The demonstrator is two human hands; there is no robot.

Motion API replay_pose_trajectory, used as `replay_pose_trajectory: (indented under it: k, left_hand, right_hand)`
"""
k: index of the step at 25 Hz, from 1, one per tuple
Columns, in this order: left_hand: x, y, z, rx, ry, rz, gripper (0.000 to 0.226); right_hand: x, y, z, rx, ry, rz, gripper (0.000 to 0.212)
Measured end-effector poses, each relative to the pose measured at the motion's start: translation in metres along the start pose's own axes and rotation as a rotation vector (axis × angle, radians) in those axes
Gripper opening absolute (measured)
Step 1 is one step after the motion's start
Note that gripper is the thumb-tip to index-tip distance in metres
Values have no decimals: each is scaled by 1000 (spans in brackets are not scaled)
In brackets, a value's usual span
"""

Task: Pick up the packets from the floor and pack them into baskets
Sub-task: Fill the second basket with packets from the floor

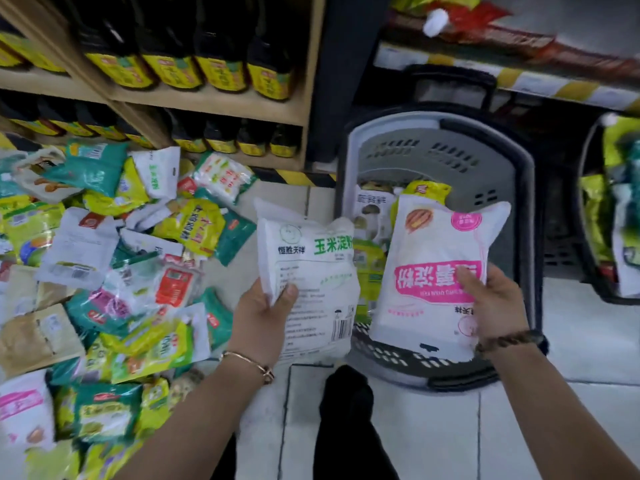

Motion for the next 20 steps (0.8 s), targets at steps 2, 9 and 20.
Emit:
replay_pose_trajectory:
  k: [2,9,20]
  left_hand:
    - [10,-45,-2,-91,-2,9,31]
    - [13,-180,23,-635,89,36,35]
    - [-38,-223,124,-389,409,-2,34]
  right_hand:
    - [-25,29,-18,41,-40,-20,19]
    - [-96,70,-105,167,-216,-28,10]
    - [-144,36,-175,118,-404,93,9]
Point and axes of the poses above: each hand's wrist, its own x-axis away from the middle knuckle, its own y-axis out of the back of the hand, z = x × y, the point moved 4 cm from there along -x, towards the middle knuckle, and after that the axes turned 8 degrees about -z, right-handed, at the moved point
